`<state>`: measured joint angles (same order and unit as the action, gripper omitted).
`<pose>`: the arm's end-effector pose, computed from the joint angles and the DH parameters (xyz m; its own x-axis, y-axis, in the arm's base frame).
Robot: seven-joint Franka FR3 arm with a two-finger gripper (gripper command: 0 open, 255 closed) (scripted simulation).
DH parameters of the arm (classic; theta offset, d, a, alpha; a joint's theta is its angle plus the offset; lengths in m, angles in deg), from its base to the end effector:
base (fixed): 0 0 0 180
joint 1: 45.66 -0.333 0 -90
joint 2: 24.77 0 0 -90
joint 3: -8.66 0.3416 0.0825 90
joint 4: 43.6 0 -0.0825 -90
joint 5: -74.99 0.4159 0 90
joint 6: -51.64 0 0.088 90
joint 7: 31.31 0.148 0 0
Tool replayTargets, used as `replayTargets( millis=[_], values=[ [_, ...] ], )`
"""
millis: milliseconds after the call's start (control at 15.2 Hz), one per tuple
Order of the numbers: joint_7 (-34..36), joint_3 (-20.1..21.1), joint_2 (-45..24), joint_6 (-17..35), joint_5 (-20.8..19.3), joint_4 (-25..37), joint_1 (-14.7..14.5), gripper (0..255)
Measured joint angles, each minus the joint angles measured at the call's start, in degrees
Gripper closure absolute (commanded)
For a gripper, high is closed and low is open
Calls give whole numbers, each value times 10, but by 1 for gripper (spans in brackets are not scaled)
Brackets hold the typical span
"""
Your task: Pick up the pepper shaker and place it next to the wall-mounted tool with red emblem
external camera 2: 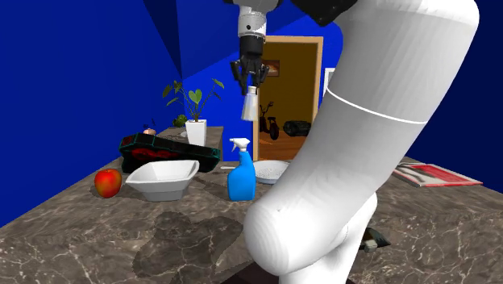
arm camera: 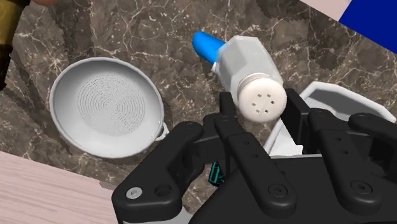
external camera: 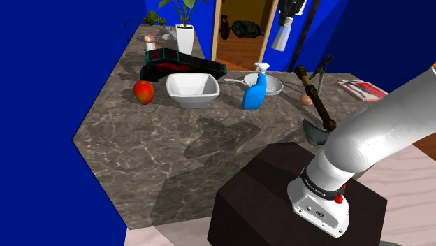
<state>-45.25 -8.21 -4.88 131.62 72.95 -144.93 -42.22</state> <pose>0.4109 -0.1856 0.6673 0.9950 -0.0971 -0.0231 -0.0985 -0.9926 -0.0712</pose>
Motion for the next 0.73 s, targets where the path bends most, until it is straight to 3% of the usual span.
replayTargets(
  millis=[726],
  values=[
    [155, 103, -32, 25, 43, 10, -53, 255]
  ],
)
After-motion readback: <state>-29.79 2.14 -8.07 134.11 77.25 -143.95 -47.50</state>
